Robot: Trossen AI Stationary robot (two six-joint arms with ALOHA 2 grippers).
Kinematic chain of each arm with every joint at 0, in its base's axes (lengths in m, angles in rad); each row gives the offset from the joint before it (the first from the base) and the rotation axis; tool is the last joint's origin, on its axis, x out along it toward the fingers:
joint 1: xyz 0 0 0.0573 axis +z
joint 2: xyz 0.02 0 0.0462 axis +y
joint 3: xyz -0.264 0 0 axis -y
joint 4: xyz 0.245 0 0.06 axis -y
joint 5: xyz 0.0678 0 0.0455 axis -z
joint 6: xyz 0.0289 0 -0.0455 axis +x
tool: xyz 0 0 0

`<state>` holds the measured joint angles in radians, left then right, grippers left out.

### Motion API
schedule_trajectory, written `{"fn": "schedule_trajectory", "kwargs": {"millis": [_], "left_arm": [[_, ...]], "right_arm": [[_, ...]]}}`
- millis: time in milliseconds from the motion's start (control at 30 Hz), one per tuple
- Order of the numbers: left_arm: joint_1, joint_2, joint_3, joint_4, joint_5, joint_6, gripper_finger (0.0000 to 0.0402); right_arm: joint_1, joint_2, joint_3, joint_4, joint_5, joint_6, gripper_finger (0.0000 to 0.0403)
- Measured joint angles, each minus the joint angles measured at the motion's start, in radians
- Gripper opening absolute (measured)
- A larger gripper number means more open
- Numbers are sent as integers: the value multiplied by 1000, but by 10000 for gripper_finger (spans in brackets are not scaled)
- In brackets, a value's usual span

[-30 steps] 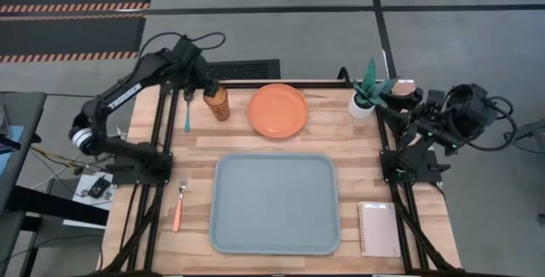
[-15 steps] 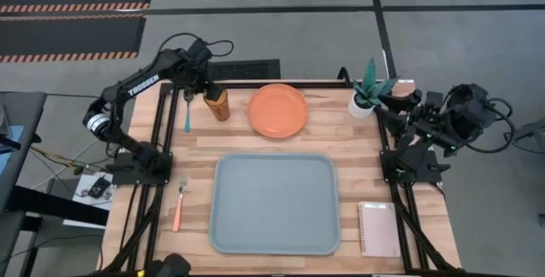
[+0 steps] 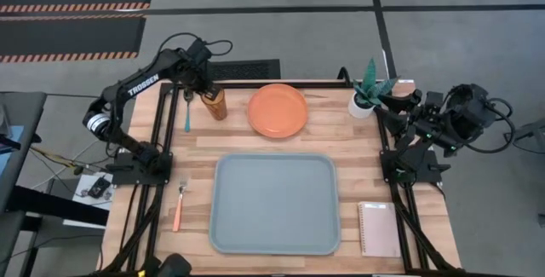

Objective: Pick and place plate/cup/fork/spoon on tray
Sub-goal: Put the brown cup on the top left of the gray tray

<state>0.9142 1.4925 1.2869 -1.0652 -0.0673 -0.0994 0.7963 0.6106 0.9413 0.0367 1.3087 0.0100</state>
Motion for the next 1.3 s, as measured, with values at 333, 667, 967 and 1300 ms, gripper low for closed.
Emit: {"fn": "schedule_trajectory", "kwargs": {"millis": [333, 667, 967, 1300], "left_arm": [[-47, -101, 0, -80, 85, -94, 1], [-202, -293, 0, -112, 203, -292, 0], [-603, -381, 0, -117, 167, -556, 0], [-933, -282, 1, -189, -71, -695, 0]], "right_arm": [[0, 0, 0, -22, 0, 1, 272], [0, 0, 0, -37, 1, 16, 272], [0, 0, 0, -43, 1, 17, 272], [0, -1, 0, -62, 1, 26, 272]]}}
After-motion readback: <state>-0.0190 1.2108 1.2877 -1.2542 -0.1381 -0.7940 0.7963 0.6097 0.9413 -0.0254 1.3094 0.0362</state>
